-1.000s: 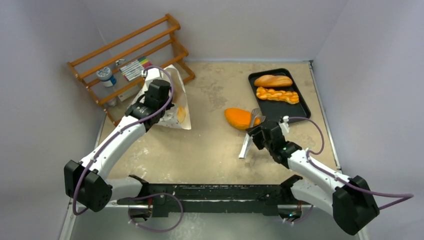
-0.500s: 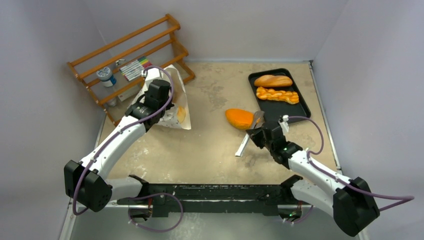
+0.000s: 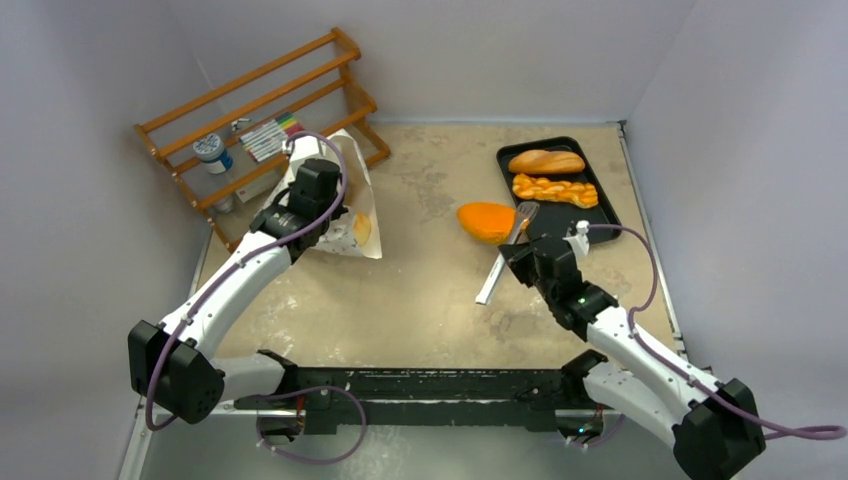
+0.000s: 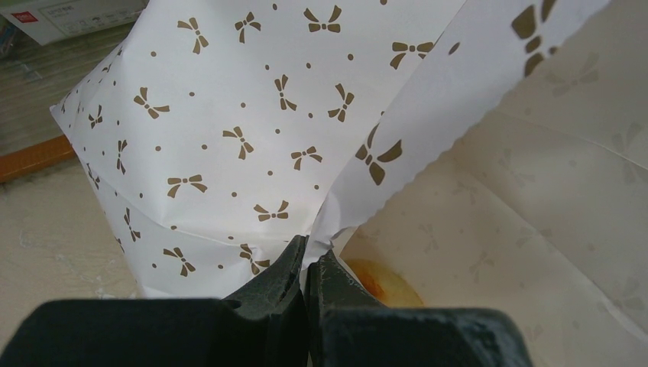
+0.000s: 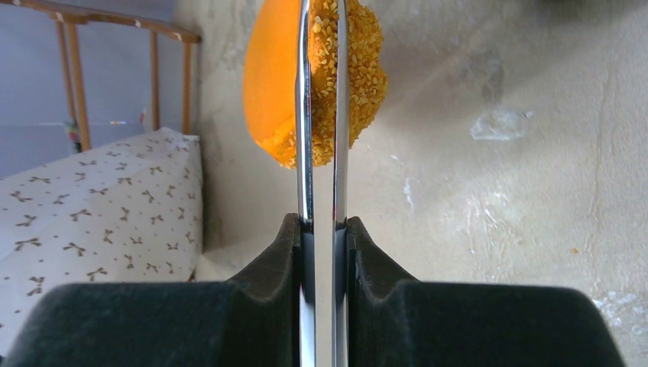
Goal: Take the fake bread out of the paper bag
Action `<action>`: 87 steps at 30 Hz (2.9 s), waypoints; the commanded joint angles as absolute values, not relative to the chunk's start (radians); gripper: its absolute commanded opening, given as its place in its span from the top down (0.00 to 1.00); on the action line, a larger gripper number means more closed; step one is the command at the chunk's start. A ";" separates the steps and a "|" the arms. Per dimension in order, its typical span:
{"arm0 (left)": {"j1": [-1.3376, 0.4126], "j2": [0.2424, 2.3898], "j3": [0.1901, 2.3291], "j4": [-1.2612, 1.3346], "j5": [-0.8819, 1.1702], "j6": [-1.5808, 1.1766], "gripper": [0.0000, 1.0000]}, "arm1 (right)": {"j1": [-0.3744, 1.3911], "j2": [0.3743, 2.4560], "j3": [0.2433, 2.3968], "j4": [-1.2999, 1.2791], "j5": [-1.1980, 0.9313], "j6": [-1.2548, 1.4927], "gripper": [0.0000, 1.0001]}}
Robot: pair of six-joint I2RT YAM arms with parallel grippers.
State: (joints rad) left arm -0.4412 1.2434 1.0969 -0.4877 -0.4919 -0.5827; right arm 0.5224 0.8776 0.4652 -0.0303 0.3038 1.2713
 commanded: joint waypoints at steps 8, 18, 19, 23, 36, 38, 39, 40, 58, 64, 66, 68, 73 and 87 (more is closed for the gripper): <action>-0.429 1.226 1.091 -0.437 -0.492 -0.573 1.00 | 0.520 0.828 0.616 -0.008 0.551 1.240 1.00; -0.430 1.221 1.085 -0.439 -0.482 -0.574 1.00 | 0.518 0.885 0.641 -0.135 0.771 1.408 1.00; -0.430 1.220 1.084 -0.439 -0.482 -0.573 1.00 | 0.518 0.897 0.640 -0.133 0.786 1.413 1.00; -0.429 1.218 1.077 -0.434 -0.479 -0.572 1.00 | 0.497 0.954 0.633 -0.116 0.799 1.435 1.00; -0.429 1.212 1.061 -0.422 -0.458 -0.569 1.00 | 0.393 1.050 0.549 0.077 0.772 1.527 1.00; -0.429 1.212 1.062 -0.422 -0.458 -0.569 1.00 | 0.390 1.080 0.551 0.080 0.752 1.545 1.00; -0.429 1.212 1.062 -0.422 -0.460 -0.569 1.00 | 0.391 1.094 0.549 0.078 0.741 1.560 1.00; -0.429 1.211 1.062 -0.421 -0.461 -0.569 1.00 | 0.391 1.108 0.544 0.081 0.731 1.577 1.00; -0.429 1.214 1.058 -0.425 -0.462 -0.570 1.00 | 0.388 1.098 0.463 0.133 0.625 1.616 0.53; -0.429 1.211 1.066 -0.431 -0.467 -0.569 1.00 | 0.388 1.093 0.458 0.126 0.611 1.609 0.53; -0.429 1.210 1.067 -0.433 -0.467 -0.569 1.00 | 0.388 1.086 0.452 0.123 0.608 1.608 0.53; -0.429 1.210 1.067 -0.435 -0.469 -0.569 1.00 | 0.387 1.074 0.447 0.117 0.606 1.606 0.52; -0.430 1.210 1.068 -0.435 -0.468 -0.569 1.00 | 0.388 1.042 0.431 0.109 0.606 1.595 0.49; -0.429 1.208 1.066 -0.442 -0.464 -0.572 1.00 | 0.388 1.043 0.442 0.090 0.601 1.577 0.48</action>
